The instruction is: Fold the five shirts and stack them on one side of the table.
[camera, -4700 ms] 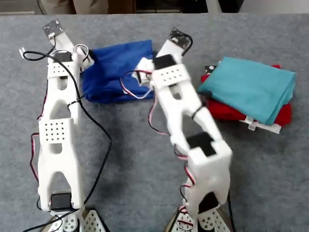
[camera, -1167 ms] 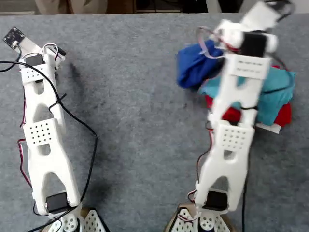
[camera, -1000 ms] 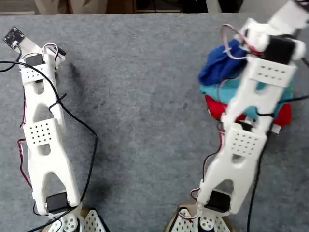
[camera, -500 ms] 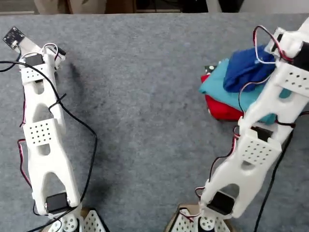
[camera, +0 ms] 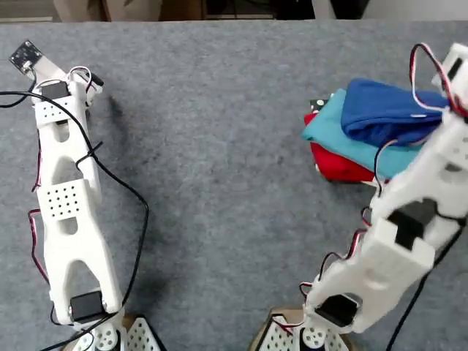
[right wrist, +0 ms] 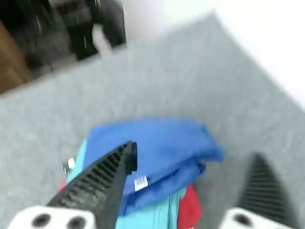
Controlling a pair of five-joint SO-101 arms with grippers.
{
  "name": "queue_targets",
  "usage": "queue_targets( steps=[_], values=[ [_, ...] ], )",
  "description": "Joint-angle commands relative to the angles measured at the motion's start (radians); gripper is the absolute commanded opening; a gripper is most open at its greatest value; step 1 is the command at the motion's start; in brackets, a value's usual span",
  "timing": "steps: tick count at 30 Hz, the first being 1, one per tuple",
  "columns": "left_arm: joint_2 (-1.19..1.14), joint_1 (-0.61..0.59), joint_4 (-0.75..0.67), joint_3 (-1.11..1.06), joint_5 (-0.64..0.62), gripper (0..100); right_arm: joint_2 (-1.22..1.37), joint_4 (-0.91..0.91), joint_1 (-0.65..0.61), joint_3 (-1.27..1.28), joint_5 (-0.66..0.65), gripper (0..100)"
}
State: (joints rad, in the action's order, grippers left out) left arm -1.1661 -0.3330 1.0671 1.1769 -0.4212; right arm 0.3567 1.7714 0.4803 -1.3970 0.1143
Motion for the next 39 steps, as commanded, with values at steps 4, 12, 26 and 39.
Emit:
queue_targets(
  steps=[4, 12, 26, 39],
  values=[
    [0.025, 0.028, 0.121, 0.064, 0.043, 25, -0.260, 0.017, 0.016, 0.002, -0.066, 1.9],
    [0.071, 0.078, 0.706, 0.512, 0.436, 2, -0.664, 0.017, -0.108, 0.341, -0.044, 0.2],
    [0.644, -0.026, 0.700, -0.196, 0.470, 2, -1.604, -0.292, -0.302, 1.790, -0.015, 0.3],
    [1.616, 0.075, 0.157, -1.741, 0.542, 2, -1.989, -0.496, -0.303, 2.578, -0.103, 0.3]
  ],
)
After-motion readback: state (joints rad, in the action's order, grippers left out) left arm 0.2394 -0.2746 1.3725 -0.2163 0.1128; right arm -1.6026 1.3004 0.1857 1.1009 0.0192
